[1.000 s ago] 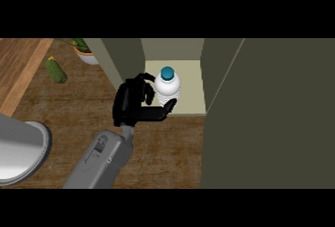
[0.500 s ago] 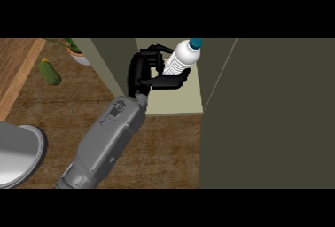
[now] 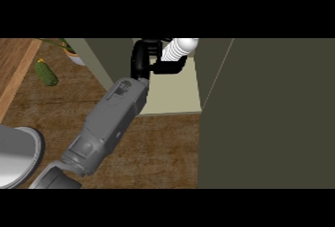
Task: Pick up the bottled water, place it into the cabinet and close the cabinet
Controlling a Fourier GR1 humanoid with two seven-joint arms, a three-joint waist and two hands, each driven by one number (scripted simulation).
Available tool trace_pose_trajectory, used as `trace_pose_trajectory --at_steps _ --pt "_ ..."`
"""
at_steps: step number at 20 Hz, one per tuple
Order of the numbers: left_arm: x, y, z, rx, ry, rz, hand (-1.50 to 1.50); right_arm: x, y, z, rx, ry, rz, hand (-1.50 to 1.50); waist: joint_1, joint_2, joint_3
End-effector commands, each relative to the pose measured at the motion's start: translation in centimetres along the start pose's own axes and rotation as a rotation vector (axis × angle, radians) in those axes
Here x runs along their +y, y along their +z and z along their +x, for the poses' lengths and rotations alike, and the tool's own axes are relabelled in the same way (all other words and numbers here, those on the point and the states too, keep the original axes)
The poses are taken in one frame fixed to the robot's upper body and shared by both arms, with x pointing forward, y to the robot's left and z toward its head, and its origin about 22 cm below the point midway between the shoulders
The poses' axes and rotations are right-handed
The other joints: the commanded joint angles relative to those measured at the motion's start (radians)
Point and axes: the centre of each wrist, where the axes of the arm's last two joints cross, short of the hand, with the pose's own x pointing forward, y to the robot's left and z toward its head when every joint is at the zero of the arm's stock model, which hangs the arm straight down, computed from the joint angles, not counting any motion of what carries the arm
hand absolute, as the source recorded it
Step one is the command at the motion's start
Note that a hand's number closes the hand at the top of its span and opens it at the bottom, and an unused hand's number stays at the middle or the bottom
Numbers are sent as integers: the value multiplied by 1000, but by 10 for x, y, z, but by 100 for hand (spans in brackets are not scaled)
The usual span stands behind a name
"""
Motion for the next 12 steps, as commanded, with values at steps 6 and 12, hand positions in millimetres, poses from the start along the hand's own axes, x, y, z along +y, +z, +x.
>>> trace_pose_trajectory --at_steps 6,12 --pt "15 3 -35 -26 -166 92 150 -5 -3 -3 -7 4 16 -150 -9 9 0" --pt "28 -9 -28 -21 -315 152 150 -6 11 -9 14 -6 19 -150 -23 9 0"
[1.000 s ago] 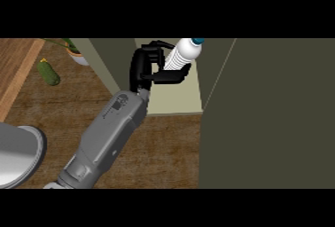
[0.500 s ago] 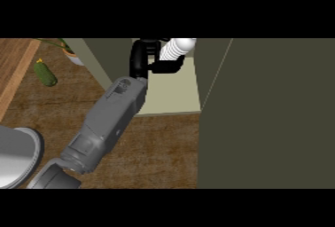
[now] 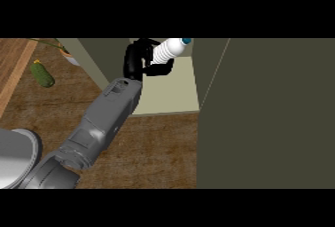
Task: Pick up the bottled water, place it into the cabinet and close the cabinet
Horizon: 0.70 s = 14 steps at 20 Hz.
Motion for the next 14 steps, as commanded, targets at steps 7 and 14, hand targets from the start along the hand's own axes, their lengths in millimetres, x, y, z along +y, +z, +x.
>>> trace_pose_trajectory --at_steps 7,14 --pt "27 -8 -17 -7 -170 86 -150 5 -7 1 -12 -20 18 -150 -8 8 -1" --pt "42 5 -49 41 -162 76 -150 -8 0 -5 -2 -5 -3 -150 -1 8 -1"
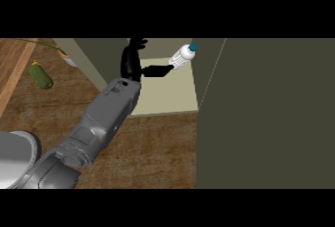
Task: Pick up the bottled water, place it into the cabinet and close the cabinet
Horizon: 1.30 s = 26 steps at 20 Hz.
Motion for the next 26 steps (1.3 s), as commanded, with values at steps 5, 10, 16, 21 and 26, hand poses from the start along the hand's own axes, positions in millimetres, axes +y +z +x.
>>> trace_pose_trajectory --at_steps 5,10,16,21,26 --pt "29 -8 -22 31 -43 46 -150 11 -6 -6 -22 -1 4 -150 11 6 -5" --pt "31 -14 -13 -61 114 3 -150 20 -4 -5 -11 -8 33 -150 11 5 -6" --pt "22 5 -30 -134 312 -60 -150 13 2 4 -4 33 8 -150 39 -9 -6" --pt "19 3 -20 -193 393 -93 -150 2 12 -1 -19 47 -13 -150 56 -17 -4" --pt "21 8 -23 -210 464 -133 -150 8 19 12 -2 28 -46 -150 80 -28 -4"
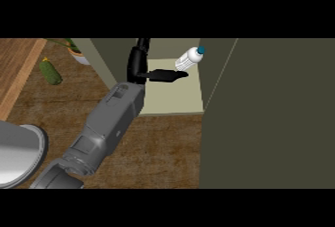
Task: Pick up the bottled water, place it into the cabinet and close the cabinet
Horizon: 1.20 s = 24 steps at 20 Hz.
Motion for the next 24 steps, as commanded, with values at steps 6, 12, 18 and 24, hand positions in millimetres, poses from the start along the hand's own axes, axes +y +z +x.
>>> trace_pose_trajectory --at_steps 6,12,18,24 --pt "37 25 -17 -7 105 30 -150 3 0 0 2 -9 -43 -150 70 -25 -5" --pt "22 63 -22 32 195 -20 -150 11 5 7 -1 2 -32 -150 73 -28 -5" --pt "22 76 12 33 266 -51 -150 11 18 13 18 -10 -58 -150 88 -39 -5" --pt "35 134 47 23 334 -72 -150 11 13 21 -4 -7 -60 -150 91 -33 -5"
